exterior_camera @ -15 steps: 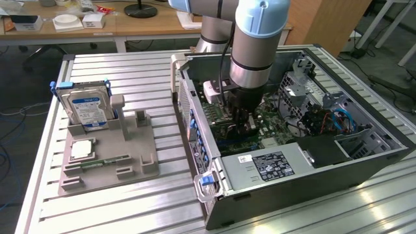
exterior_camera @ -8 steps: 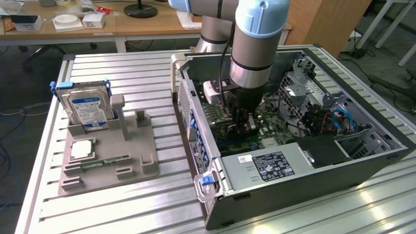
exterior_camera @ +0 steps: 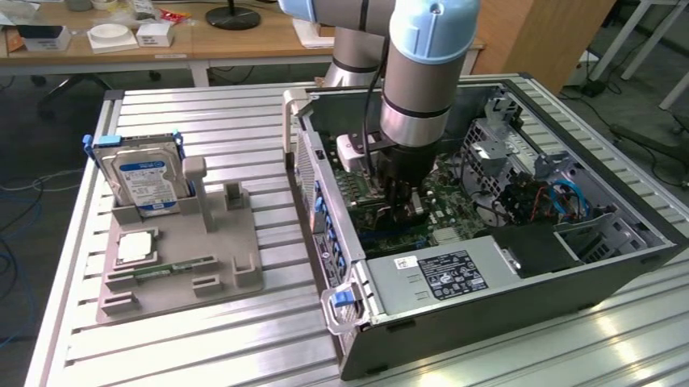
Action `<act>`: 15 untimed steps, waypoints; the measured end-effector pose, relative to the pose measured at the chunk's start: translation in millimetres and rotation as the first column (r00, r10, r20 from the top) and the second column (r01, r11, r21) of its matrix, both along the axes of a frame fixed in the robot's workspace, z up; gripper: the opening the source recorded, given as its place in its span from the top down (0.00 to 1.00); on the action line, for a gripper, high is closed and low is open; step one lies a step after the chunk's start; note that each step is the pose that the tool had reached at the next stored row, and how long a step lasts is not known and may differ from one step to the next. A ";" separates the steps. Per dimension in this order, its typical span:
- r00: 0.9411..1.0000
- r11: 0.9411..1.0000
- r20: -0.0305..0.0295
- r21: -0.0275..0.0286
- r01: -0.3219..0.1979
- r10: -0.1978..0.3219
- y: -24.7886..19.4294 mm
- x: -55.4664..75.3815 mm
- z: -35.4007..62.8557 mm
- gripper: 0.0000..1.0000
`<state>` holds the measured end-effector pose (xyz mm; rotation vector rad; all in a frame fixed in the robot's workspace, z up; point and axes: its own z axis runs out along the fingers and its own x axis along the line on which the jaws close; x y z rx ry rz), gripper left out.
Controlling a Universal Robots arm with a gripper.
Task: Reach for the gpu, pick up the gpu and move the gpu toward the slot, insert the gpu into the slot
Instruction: 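Insert the gpu into the slot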
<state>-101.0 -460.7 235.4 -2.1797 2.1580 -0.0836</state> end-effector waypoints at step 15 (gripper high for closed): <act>1.000 1.000 0.000 0.000 0.000 0.000 0.0 0.4 1.4 0.73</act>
